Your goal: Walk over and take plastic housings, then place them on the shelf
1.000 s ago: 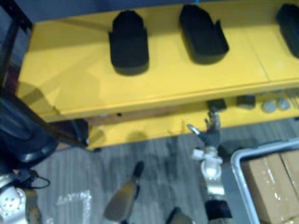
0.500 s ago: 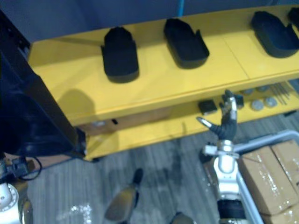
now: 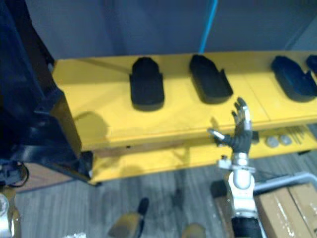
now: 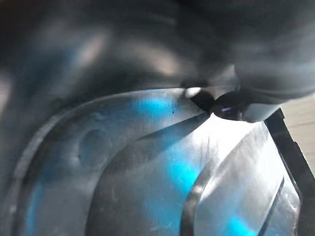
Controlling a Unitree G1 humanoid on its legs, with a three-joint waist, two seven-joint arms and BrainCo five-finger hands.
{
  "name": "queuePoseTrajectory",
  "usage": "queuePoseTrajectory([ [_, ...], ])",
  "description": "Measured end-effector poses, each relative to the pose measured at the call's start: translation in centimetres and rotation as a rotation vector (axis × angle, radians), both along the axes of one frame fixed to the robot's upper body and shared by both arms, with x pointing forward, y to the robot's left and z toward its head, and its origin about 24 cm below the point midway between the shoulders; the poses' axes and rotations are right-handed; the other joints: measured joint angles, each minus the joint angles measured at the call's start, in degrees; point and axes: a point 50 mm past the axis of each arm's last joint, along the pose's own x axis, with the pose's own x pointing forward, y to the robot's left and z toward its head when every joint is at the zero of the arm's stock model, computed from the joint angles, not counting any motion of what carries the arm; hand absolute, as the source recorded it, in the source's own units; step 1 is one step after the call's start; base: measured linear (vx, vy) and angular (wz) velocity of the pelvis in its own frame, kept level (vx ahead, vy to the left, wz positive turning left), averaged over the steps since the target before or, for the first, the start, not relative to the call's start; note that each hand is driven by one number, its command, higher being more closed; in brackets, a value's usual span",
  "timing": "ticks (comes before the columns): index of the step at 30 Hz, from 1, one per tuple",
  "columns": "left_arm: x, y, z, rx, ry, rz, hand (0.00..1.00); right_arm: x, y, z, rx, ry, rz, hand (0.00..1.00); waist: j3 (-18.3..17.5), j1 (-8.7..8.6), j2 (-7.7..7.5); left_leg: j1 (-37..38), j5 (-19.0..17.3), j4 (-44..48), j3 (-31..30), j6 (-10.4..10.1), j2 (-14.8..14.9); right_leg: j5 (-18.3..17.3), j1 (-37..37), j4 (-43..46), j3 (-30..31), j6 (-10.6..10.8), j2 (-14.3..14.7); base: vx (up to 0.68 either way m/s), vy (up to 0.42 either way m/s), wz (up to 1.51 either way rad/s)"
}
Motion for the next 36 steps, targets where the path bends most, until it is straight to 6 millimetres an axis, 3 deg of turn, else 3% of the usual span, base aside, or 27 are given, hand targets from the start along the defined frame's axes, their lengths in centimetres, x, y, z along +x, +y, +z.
queuePoseTrajectory([
  [3, 0.6, 0.1, -1.0, -0.070, 0.047, 0.019, 1.00, -0.5, -0.5, 1.3, 0.011, -0.073, -0.088, 0.00, -0.26, -0.06, -0.08, 0.02, -1.69, 0.23, -0.84, -1.46, 1.41, 2.15, -0.15, -16.75, 1.97, 1.91, 1.12, -0.22, 0.038, 0.32],
  [5, 0.8, -0.1, -1.6, -0.104, 0.066, 0.015, 1.00, -0.7, -0.8, 1.7, -0.001, -0.100, -0.130, 0.00, -1.41, -0.29, -2.01, -0.17, -2.99, 0.35, -2.07, -3.35, 0.84, 4.45, 1.50, -22.27, 3.44, 2.25, 1.49, 0.00, -0.195, 0.50],
  [6, 0.9, -0.5, -2.1, -0.127, 0.081, -0.002, 1.00, -1.0, -1.1, 2.1, -0.020, -0.125, -0.188, 0.00, -1.77, -0.47, -2.03, 0.09, -3.65, 0.27, -2.24, -4.41, 1.15, 9.03, 2.98, -23.62, 3.46, 6.66, 2.01, 0.09, -0.294, 0.68],
  [8, 0.7, -1.2, -3.7, -0.174, 0.134, -0.020, 1.00, -1.3, -1.9, 2.4, -0.047, -0.153, -0.288, 0.00, -4.36, -0.51, 0.69, 0.03, -3.52, 0.01, -1.31, -6.39, 4.87, 9.98, 3.28, -23.44, 1.14, 5.89, 4.39, 0.23, -0.280, 0.40],
  [10, 0.6, -1.9, -4.5, -0.168, 0.168, -0.003, 1.00, -2.0, -2.8, 3.1, -0.100, -0.217, -0.446, 0.00, -6.14, -0.59, 3.57, 0.40, -1.49, -2.83, 3.44, -8.84, 7.68, 9.88, 4.36, -24.33, -0.72, 5.38, 6.60, 0.27, -0.226, 0.35],
  [14, 0.5, -1.9, -4.2, -0.198, 0.127, 0.038, 1.00, -4.8, -4.7, 5.7, -0.122, -0.414, -0.708, 0.00, -6.55, -0.90, 4.21, 3.67, 0.35, -6.50, 8.26, -8.89, 9.42, 9.76, 6.15, -25.87, -0.60, 5.19, 8.00, 0.15, -0.104, -0.04],
  [17, 0.4, -0.9, -4.9, -0.258, 0.139, 0.115, 1.00, -7.2, -7.1, 5.6, -0.078, -0.414, -0.832, 0.00, -7.07, -2.45, 2.87, 4.66, -0.11, -6.62, 10.63, -8.20, 8.58, 9.72, 6.95, -26.99, -0.13, 5.16, 7.17, 0.07, 0.028, -0.17],
  [20, 0.0, 0.7, -6.2, -0.289, 0.207, 0.241, 1.00, -9.2, -8.4, 1.9, 0.092, -0.210, -0.830, 0.00, -7.76, -4.10, 1.63, 5.54, -0.73, -7.24, 12.80, -7.40, 8.00, 9.70, 7.14, -28.08, 0.63, 5.17, 6.70, 0.02, 0.066, -0.22],
  [21, -0.4, 1.0, -6.7, -0.299, 0.238, 0.275, 1.00, -10.3, -8.2, -0.3, 0.142, -0.093, -0.827, 0.00, -7.83, -4.17, 1.44, 6.51, -0.85, -7.67, 13.86, -7.21, 7.90, 9.69, 7.49, -28.17, 1.36, 5.20, 6.61, 0.01, 0.041, -0.22],
  [22, -0.6, 1.2, -7.0, -0.303, 0.253, 0.293, 1.00, -10.9, -7.9, -1.5, 0.160, -0.034, -0.827, 0.00, -7.83, -4.34, 1.45, 7.01, -0.97, -7.69, 14.03, -7.06, 7.77, 9.66, 7.95, -28.33, 1.41, 5.22, 6.51, 0.00, 0.044, -0.18],
  [24, -1.9, 1.8, -8.0, -0.312, 0.290, 0.381, 1.00, -12.7, -6.8, -5.8, 0.254, 0.196, -0.814, 0.00, -8.22, -5.28, 1.86, 7.98, -1.83, -7.52, 15.66, -6.10, 7.63, 9.26, 8.90, -28.27, 1.73, 5.35, 5.77, -0.02, 0.043, -0.15],
  [25, -2.1, 1.8, -8.2, -0.319, 0.298, 0.393, 1.00, -13.0, -6.6, -6.8, 0.269, 0.250, -0.819, 0.00, -8.49, -5.39, 2.00, 8.01, -2.07, -7.46, 16.02, -5.84, 7.62, 9.15, 8.84, -28.23, 1.88, 5.36, 5.63, -0.05, 0.048, -0.14],
  [26, -2.3, 2.0, -8.4, -0.329, 0.306, 0.413, 1.00, -14.0, -6.2, -9.7, 0.303, 0.401, -0.847, 0.00, -8.79, -5.81, 2.46, 7.96, -2.32, -7.40, 17.79, -5.50, 7.61, 8.74, 8.70, -27.84, 1.86, 5.62, 5.10, -0.04, 0.036, -0.04],
  [32, -2.5, 2.0, -8.4, -0.369, 0.296, 0.449, 1.00, -15.1, -5.7, -15.3, 0.365, 0.669, -0.898, 0.00, -9.13, -5.76, 3.23, 4.81, -2.36, -4.81, 21.66, -5.24, 6.10, 5.05, 3.07, -19.60, 1.72, 6.79, 1.53, -0.03, 0.034, 0.14],
  [36, -1.8, 1.8, -8.6, -0.410, 0.297, 0.463, 1.00, -13.2, -5.3, -16.6, 0.474, 0.689, -0.871, 0.00, -6.05, -5.18, 3.85, 1.46, -2.28, -2.19, 20.98, -5.34, 5.10, 4.62, -0.10, -16.47, 1.70, 7.10, 0.10, -0.04, 0.014, 0.14],
])
